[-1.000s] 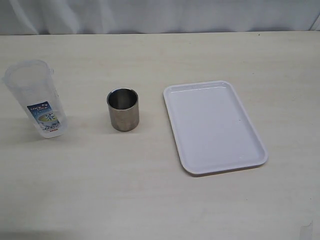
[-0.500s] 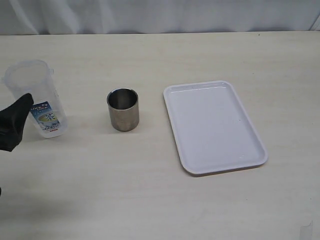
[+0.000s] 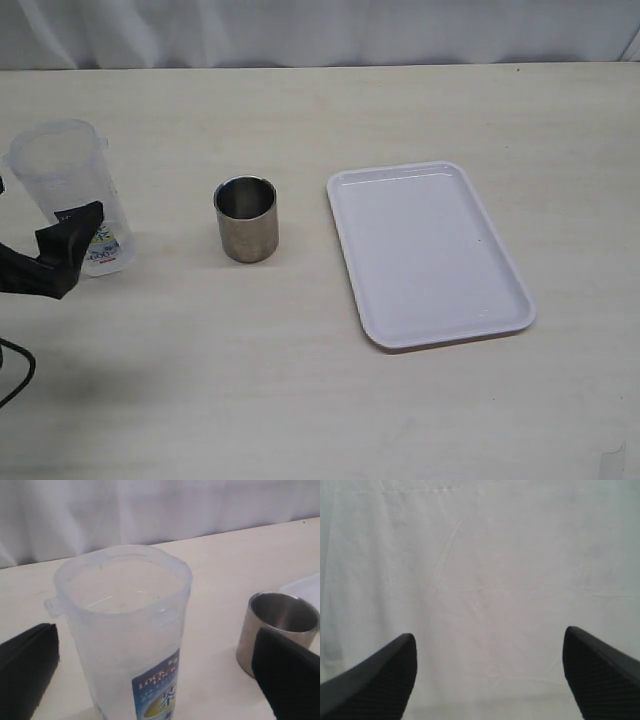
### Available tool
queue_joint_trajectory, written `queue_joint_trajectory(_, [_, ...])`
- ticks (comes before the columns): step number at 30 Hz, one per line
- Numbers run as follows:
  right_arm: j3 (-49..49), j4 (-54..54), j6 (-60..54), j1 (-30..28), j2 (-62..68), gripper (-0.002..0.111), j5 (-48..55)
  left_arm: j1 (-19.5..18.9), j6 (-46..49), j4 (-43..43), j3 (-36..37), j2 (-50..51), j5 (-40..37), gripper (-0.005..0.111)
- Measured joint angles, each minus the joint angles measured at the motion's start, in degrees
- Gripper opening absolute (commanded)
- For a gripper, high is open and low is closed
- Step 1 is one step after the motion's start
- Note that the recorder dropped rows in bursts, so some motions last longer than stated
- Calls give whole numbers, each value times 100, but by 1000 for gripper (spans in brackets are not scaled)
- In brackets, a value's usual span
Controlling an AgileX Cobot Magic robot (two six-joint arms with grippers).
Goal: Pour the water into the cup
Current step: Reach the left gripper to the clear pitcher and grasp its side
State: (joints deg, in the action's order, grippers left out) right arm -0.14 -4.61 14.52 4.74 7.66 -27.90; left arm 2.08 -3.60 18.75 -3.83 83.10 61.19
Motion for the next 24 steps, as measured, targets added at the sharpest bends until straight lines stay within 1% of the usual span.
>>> queue_joint_trajectory(5, [0,-10,0,0,0,75,0,0,38,56,-300,623,135,98])
queue_joint_trajectory(16, [0,-10,0,0,0,75,11,0,38,28,-714,1890,736,98])
queue_joint_trajectory(24, [0,-10,0,0,0,75,46,0,38,100,-1121,2352,762,98])
